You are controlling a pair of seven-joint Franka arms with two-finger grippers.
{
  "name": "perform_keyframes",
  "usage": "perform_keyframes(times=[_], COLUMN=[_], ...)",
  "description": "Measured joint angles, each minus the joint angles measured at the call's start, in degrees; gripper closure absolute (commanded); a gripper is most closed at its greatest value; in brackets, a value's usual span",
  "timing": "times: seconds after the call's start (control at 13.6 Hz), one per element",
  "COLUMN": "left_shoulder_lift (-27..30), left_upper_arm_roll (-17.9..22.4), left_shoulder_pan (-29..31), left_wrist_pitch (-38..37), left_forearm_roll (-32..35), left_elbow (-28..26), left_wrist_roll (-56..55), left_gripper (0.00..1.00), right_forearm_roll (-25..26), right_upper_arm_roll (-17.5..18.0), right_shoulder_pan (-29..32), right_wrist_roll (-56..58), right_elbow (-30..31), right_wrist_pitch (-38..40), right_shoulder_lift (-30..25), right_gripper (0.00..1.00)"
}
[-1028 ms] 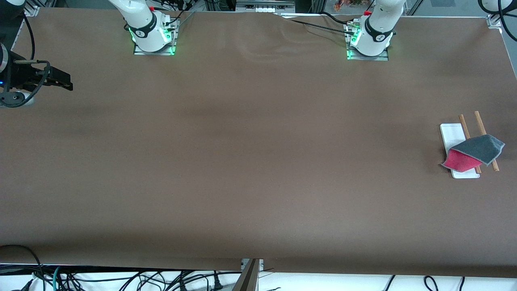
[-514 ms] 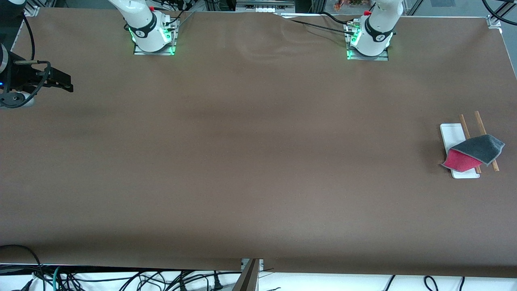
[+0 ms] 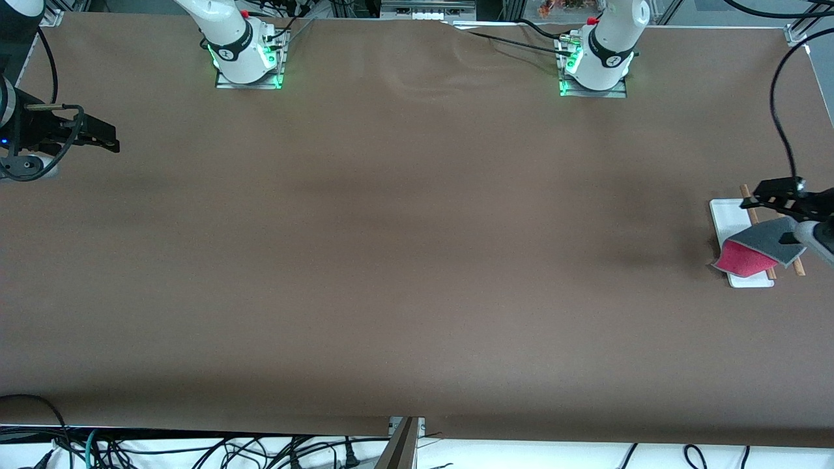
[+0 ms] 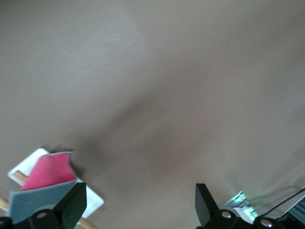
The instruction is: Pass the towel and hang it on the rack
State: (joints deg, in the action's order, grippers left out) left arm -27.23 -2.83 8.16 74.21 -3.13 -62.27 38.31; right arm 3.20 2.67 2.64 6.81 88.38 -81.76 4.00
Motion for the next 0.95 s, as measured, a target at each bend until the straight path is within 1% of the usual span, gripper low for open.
perform_keyframes(times=[0.07, 0.15, 0.29, 0.44, 0.59, 0.66, 0.81, 0.95], left_shoulder_lift=[1.9, 4.64, 12.32, 20.07, 25.94, 27.57, 28.55, 28.53], left_upper_arm_roll=[0.06, 0.07, 0.09, 0.2, 0.99, 1.38, 1.53, 1.49], left_shoulder_pan=[-2.61, -5.23, -9.37, -10.22, -9.7, -9.5, -9.36, -9.36], left_wrist_pitch=[1.14, 3.44, 10.35, 16.4, 20.25, 21.13, 22.44, 22.89], left_forearm_roll=[1.61, 2.71, 3.91, 4.28, 4.28, 4.28, 4.28, 4.28], left_elbow=[-2.39, -5.99, -15.98, -25.59, -33.18, -35.49, -37.53, -38.16], left_wrist_roll=[-6.71, -14.38, -29.91, -38.81, -40.3, -40.3, -40.32, -40.34], left_gripper=[0.0, 0.0, 0.0, 0.0, 0.0, 0.0, 0.0, 0.0], right_forearm_roll=[0.0, 0.0, 0.0, 0.0, 0.0, 0.0, 0.0, 0.0], right_upper_arm_roll=[0.0, 0.0, -0.01, -0.01, -0.01, 0.0, -0.01, -0.01], right_shoulder_pan=[0.0, 0.01, 0.01, 0.01, 0.01, 0.01, 0.01, 0.01], right_wrist_roll=[-0.01, -0.02, -0.02, -0.02, -0.02, -0.02, -0.02, -0.02], right_elbow=[-0.02, -0.04, -0.07, -0.08, -0.09, -0.09, -0.09, -0.22], right_wrist_pitch=[-0.01, -0.02, -0.12, -0.18, -0.23, -0.29, -0.33, -0.45], right_shoulder_lift=[0.0, 0.0, 0.02, 0.04, 0.05, 0.05, 0.08, 0.1], right_gripper=[0.0, 0.0, 0.0, 0.0, 0.0, 0.0, 0.0, 0.0])
